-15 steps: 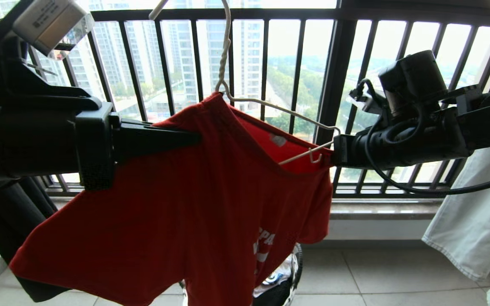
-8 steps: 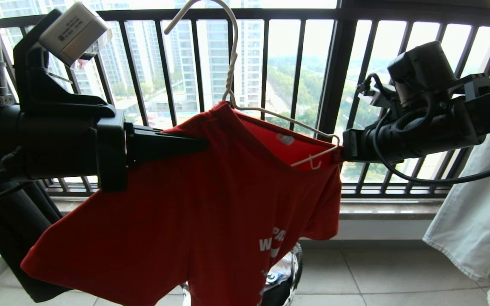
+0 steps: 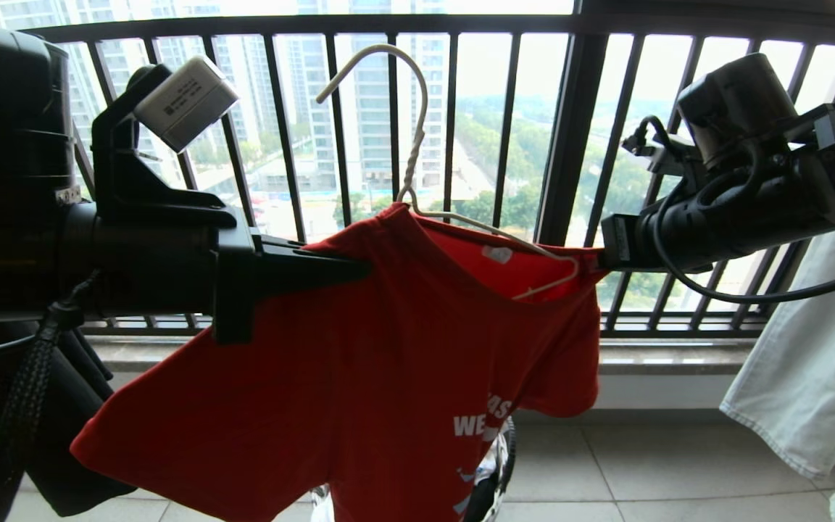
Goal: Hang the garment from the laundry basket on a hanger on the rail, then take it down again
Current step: Hang the clothes on the clothes rack
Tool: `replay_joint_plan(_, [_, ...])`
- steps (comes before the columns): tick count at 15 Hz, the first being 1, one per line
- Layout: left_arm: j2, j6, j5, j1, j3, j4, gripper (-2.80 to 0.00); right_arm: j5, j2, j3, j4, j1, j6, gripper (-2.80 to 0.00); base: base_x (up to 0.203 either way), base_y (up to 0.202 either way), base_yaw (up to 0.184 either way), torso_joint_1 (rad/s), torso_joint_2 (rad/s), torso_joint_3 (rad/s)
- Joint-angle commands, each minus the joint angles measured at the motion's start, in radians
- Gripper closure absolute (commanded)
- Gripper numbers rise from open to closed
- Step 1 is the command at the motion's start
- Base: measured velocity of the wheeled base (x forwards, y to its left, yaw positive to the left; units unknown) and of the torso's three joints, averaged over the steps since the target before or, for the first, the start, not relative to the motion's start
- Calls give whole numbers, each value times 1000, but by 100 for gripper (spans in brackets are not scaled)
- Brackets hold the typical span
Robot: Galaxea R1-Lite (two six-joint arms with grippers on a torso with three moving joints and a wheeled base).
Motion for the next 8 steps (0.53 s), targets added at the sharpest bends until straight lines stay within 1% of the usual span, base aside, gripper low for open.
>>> replay_joint_plan(1, [38, 1, -3, -2, -4, -11, 0, -1, -2, -39, 37, 2, 3, 0, 0, 0, 0, 0, 0, 0])
replay_joint_plan(4, [46, -2, -3, -3, 3, -39, 0, -1, 1, -77, 46, 9, 3, 0, 0, 0, 0, 0, 0, 0])
replay_joint_plan(8, [82, -1, -3, -9, -2, -41, 0, -4, 0, -89, 47, 60, 4, 0, 0, 0, 0, 0, 0, 0])
